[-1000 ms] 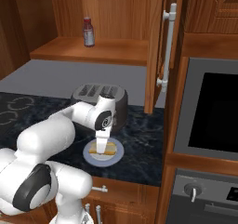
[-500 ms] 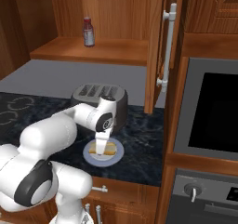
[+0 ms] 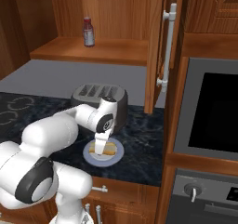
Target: Move the hot dog bun to the plate on the dining table and place the condiment next to that plate. Then navigate to the fridge and take the sausage and place it on the plate as well.
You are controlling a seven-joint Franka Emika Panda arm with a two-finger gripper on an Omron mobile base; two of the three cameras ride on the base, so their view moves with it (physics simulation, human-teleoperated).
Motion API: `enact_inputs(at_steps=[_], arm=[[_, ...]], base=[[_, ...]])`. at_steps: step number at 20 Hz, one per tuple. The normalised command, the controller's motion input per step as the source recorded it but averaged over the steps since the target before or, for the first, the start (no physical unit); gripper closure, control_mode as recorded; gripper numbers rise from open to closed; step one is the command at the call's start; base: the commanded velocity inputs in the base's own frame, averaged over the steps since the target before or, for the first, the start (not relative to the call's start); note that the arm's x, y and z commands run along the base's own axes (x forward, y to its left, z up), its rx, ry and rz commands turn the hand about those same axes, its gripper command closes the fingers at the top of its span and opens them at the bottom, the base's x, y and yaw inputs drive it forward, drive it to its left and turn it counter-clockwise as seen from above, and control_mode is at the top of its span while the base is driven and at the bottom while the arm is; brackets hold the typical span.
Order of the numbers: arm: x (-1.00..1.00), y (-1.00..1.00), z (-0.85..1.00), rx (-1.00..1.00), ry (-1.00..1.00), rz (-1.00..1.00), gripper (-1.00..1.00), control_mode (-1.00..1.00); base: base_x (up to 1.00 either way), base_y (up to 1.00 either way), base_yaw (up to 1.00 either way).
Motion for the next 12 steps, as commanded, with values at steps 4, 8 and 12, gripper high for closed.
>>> enact_inputs(at_steps=[4,8,12], arm=[[0.01,0.00,-0.15,0.00,0.00,-0.01,-1.00,-1.00],[0.08,0.00,-0.16,0.00,0.00,0.00,-1.00,-1.00],[0.11,0.00,-0.24,0.00,0.00,0.00,-1.00,-1.00]], base=[[0.00,0.00,0.00],[0.00,0.00,0.00],[0.00,0.00,0.00]])
